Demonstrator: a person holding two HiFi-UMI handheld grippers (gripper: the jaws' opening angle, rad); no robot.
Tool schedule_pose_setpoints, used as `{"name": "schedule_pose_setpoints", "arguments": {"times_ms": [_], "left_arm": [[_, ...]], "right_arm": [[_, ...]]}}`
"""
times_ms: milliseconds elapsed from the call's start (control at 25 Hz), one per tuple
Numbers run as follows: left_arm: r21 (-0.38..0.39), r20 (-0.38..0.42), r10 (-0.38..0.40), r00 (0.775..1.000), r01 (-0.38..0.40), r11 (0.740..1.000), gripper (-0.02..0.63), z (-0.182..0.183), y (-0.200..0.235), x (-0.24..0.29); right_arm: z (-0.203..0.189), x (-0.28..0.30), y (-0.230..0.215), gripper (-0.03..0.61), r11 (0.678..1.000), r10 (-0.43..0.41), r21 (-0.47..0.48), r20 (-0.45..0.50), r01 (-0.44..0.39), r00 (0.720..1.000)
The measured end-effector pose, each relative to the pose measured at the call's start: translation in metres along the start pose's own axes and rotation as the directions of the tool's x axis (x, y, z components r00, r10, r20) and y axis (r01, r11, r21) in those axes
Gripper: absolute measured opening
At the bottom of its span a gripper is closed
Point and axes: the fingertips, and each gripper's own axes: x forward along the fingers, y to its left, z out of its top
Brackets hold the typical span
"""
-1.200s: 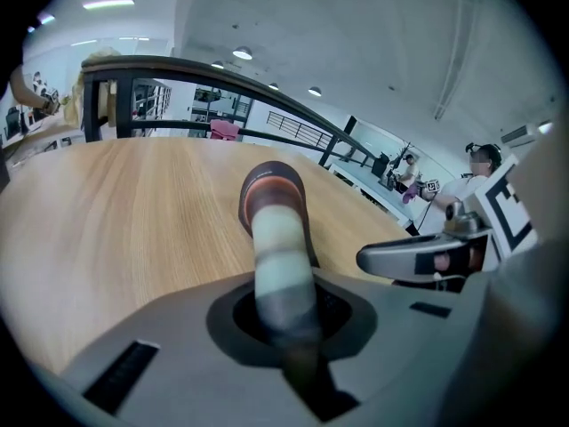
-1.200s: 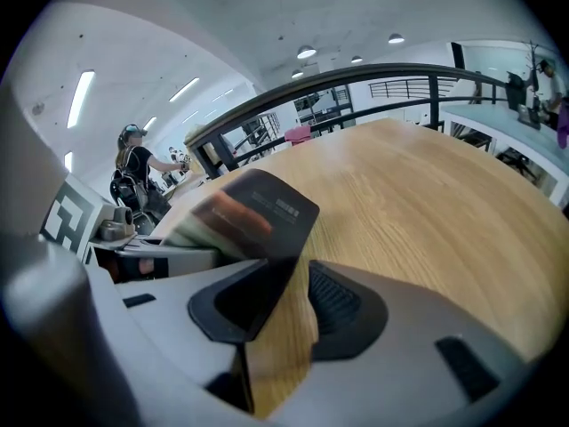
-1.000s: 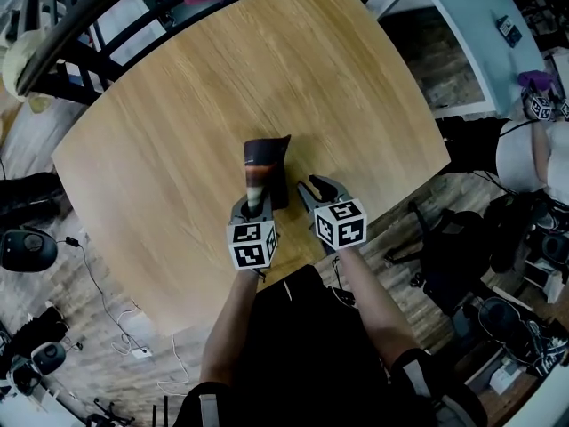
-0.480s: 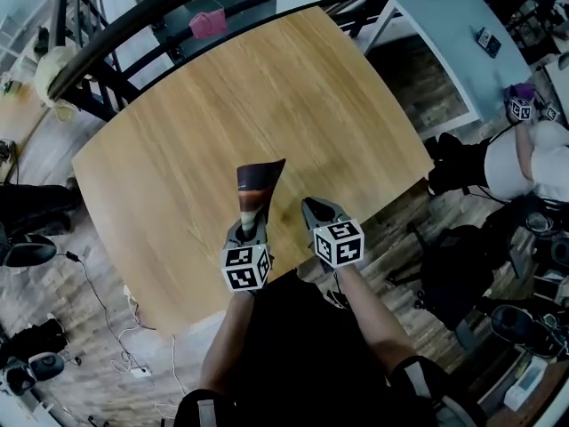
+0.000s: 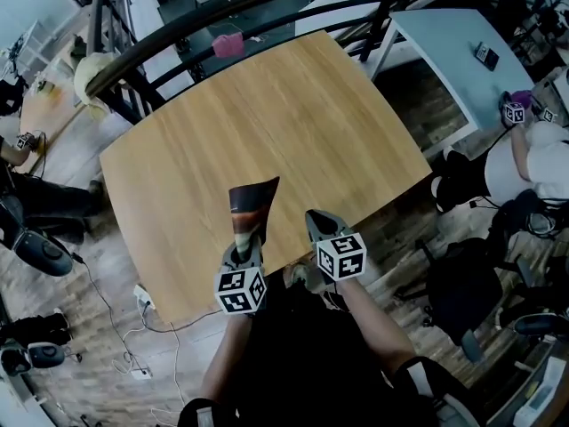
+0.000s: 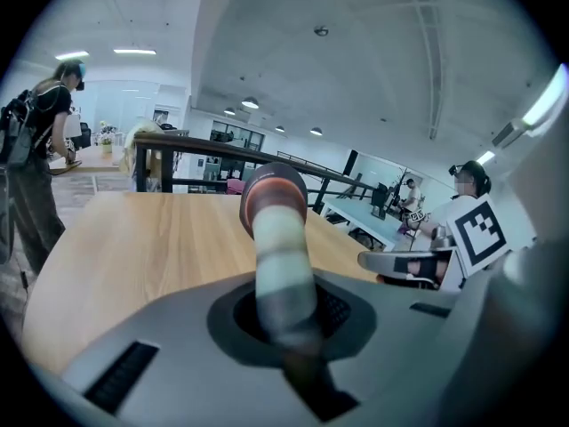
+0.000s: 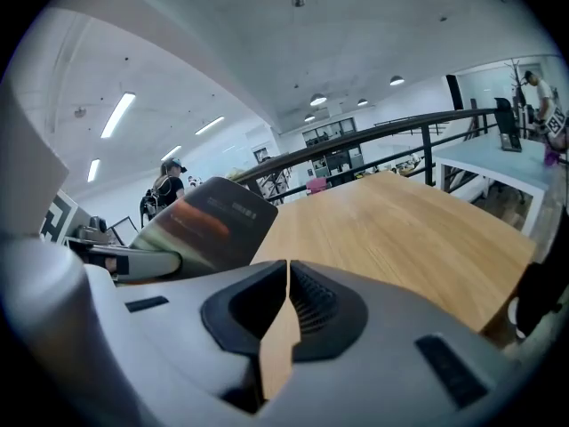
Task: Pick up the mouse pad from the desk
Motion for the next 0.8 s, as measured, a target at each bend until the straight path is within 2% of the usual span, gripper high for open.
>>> {"name": "schedule_pose_setpoints", "arguments": {"times_ms": [200,440,800], "left_arm": [[0.015,0.039,-0.004,0.999,0.003,1.000,0.043,0.010,-0.009,-0.037],[-0.018,0.093,-0.002,0.996,0.004,1.000,0.043,0.018,-0.005,-0.072],[-0.023,0.137,-0.027,0.990,0.030,0.999,0.043,0.032,0.025,-0.110]], "right_arm": [[0.013,-0.029,0.018,0.034,1.000,0.010,-0.010,0.067,-0.009,0.998],[0.026,-0.054,0.042,0.032,0.999,0.013,-0.036,0.138,-0.008,0.990],[0.048,-0.078,0.112,0.032,0.997,0.031,-0.082,0.226,-0.013,0.974]]}}
